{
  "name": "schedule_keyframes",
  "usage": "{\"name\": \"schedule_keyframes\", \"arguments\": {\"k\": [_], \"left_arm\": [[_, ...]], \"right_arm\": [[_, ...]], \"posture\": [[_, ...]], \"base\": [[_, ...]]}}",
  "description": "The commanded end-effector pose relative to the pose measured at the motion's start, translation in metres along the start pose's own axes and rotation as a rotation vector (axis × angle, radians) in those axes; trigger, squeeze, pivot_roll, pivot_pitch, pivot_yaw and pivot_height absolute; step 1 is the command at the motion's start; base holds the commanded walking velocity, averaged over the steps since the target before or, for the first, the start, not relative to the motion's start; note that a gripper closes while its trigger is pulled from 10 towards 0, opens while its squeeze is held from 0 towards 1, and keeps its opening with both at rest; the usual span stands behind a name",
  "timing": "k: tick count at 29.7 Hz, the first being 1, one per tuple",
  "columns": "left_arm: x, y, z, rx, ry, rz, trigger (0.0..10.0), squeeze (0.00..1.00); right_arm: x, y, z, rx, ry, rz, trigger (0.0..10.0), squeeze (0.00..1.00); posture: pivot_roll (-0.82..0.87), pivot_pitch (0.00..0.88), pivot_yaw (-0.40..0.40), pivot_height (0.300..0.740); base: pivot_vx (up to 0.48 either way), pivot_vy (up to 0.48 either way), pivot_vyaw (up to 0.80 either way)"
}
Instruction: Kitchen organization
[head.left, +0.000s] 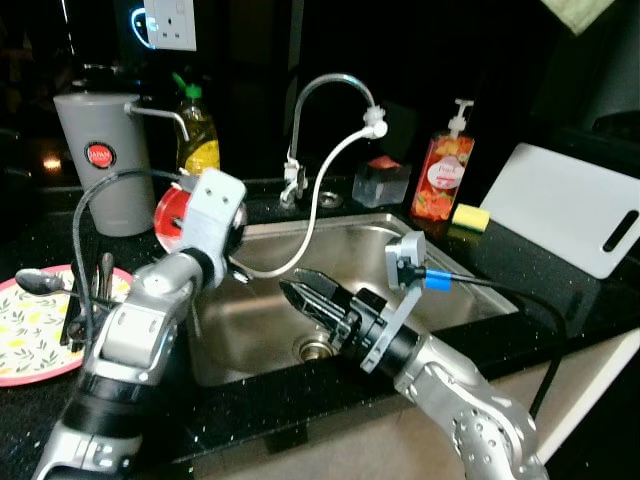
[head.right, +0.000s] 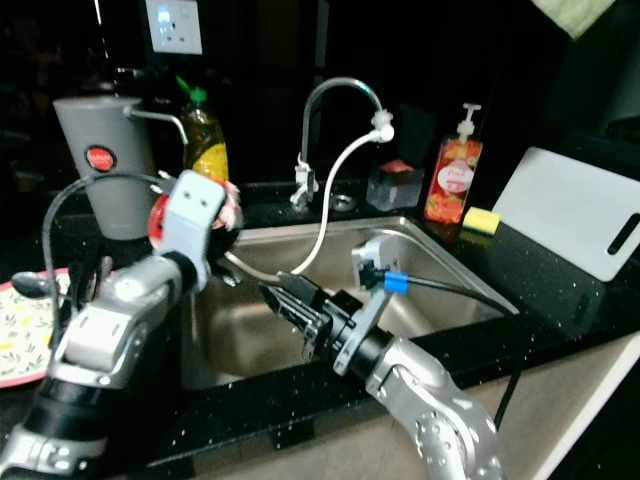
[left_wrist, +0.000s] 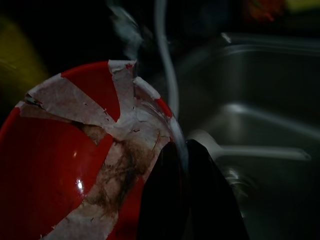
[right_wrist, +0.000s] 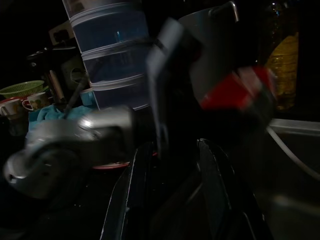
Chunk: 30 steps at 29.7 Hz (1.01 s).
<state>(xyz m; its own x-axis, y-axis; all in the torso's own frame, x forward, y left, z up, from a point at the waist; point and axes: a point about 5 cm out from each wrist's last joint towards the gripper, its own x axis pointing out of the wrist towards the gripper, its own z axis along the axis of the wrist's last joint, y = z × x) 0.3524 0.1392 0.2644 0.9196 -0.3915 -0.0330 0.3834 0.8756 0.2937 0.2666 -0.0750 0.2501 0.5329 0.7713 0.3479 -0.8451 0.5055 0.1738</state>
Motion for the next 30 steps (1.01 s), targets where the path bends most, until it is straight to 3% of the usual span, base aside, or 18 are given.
{"name": "schedule_keyframes", "arguments": {"k": [1, 6, 12, 13, 14, 15, 20, 21, 25, 26, 28, 29, 30], "left_arm": [[0.008, -0.015, -0.008, -0.043, 0.043, -0.117, 10.0, 0.0], [0.016, -0.038, -0.024, -0.062, 0.075, -0.246, 10.0, 0.0], [0.017, -0.042, -0.044, -0.022, 0.159, -0.218, 10.0, 0.0], [0.016, -0.042, -0.046, -0.025, 0.162, -0.22, 10.0, 0.38], [0.016, -0.042, -0.046, -0.025, 0.162, -0.22, 10.0, 0.38], [0.016, -0.042, -0.047, -0.045, 0.161, -0.232, 10.0, 1.0], [0.016, -0.039, -0.043, -0.059, 0.128, -0.214, 10.0, 1.0], [0.016, -0.033, -0.033, -0.046, 0.058, -0.17, 10.0, 0.0], [0.006, -0.011, 0.011, -0.06, -0.242, 0.02, 10.0, 0.0], [0.006, -0.011, 0.011, -0.06, -0.242, 0.02, 10.0, 0.0], [-0.002, 0.005, 0.024, -0.071, -0.302, 0.152, 10.0, 0.0], [-0.006, 0.016, 0.025, -0.048, -0.271, 0.238, 10.0, 0.0], [-0.006, 0.016, 0.025, -0.048, -0.271, 0.238, 10.0, 0.0]], "right_arm": [[-0.002, 0.003, -0.001, 0.008, 0.004, 0.003, 10.0, 0.0], [-0.002, 0.002, 0.0, 0.006, 0.002, -0.002, 10.0, 0.0], [-0.002, 0.001, 0.001, 0.005, 0.001, -0.001, 10.0, 0.0], [-0.002, 0.001, 0.001, 0.005, 0.002, 0.0, 10.0, 0.0], [-0.002, 0.001, 0.001, 0.005, 0.002, 0.0, 10.0, 0.0], [-0.002, 0.002, 0.001, 0.007, 0.002, 0.003, 10.0, 0.0], [-0.001, 0.002, 0.001, 0.008, 0.001, 0.004, 10.0, 0.0], [-0.001, 0.002, 0.001, 0.007, 0.0, 0.004, 10.0, 0.0], [-0.001, 0.001, 0.001, 0.006, -0.001, 0.003, 10.0, 0.0], [-0.001, 0.001, 0.001, 0.006, -0.001, 0.003, 10.0, 0.0], [-0.001, 0.001, 0.001, 0.006, -0.002, 0.002, 10.0, 0.0], [-0.001, 0.001, 0.001, 0.005, -0.002, 0.003, 10.0, 0.0], [-0.001, 0.001, 0.001, 0.005, -0.002, 0.003, 10.0, 0.0]], "posture": [[-0.07, 0.0, -0.07, 0.74], [-0.08, 0.0, -0.07, 0.74], [-0.07, 0.0, -0.077, 0.74], [-0.07, 0.0, -0.077, 0.74], [-0.07, 0.0, -0.077, 0.74], [-0.07, 0.0, -0.077, 0.74], [-0.07, 0.0, -0.077, 0.74], [-0.07, 0.0, -0.077, 0.74], [-0.07, 0.0, -0.076, 0.74], [-0.07, 0.0, -0.076, 0.74], [-0.07, 0.0, -0.074, 0.74], [-0.07, 0.0, -0.074, 0.74], [-0.07, 0.0, -0.074, 0.74]], "base": [[0.0, 0.0, 0.0], [0.0, 0.0, 0.0], [0.0, 0.0, 0.0], [0.0, 0.0, 0.0], [0.0, 0.0, 0.0], [0.0, 0.0, 0.0], [0.0, 0.0, 0.0], [0.0, 0.0, 0.0], [0.0, 0.0, 0.0], [0.0, 0.0, 0.0], [0.0, 0.0, 0.0], [0.0, 0.0, 0.0], [0.0, 0.0, 0.0]]}}
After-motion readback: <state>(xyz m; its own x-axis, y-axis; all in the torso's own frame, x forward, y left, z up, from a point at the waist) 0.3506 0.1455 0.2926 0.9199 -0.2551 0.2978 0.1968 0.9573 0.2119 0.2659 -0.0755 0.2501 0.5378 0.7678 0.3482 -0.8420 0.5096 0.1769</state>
